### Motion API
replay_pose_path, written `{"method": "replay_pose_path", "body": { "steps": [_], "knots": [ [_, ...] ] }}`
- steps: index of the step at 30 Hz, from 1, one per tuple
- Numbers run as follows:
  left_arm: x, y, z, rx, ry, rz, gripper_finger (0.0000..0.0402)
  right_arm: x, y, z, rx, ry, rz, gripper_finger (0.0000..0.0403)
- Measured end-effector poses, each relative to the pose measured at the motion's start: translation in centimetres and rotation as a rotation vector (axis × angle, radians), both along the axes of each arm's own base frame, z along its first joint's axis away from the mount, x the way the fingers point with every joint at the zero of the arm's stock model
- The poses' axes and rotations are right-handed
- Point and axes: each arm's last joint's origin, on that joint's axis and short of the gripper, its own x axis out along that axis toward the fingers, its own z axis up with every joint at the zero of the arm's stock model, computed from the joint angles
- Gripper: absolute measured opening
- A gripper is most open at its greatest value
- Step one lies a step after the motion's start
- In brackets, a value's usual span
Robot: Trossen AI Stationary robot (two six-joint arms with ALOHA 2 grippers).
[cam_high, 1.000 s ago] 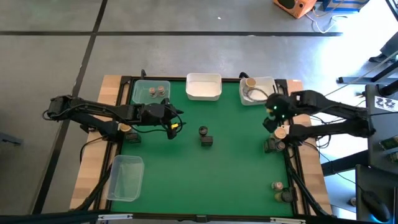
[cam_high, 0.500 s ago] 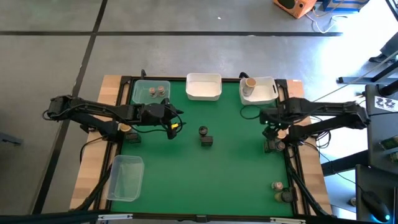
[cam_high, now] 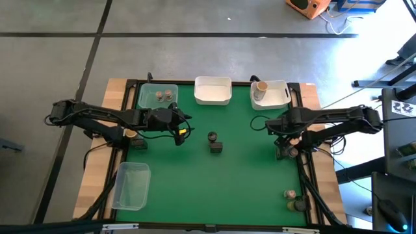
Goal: Sort spices by type
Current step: Put the right big brown seasoning bottle into the right white bin
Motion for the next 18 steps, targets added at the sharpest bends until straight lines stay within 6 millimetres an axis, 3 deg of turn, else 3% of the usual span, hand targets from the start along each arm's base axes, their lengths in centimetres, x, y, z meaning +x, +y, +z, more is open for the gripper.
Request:
{"method": "replay_pose_path", "body": {
  "steps": [18],
  "knots": [
    [0.0, 0.0, 0.02, 0.006, 0.001, -0.004, 0.0239, 0.33, 0.21, -0.9, 0.058, 0.011, -0.092, 0.0339]
  ]
}}
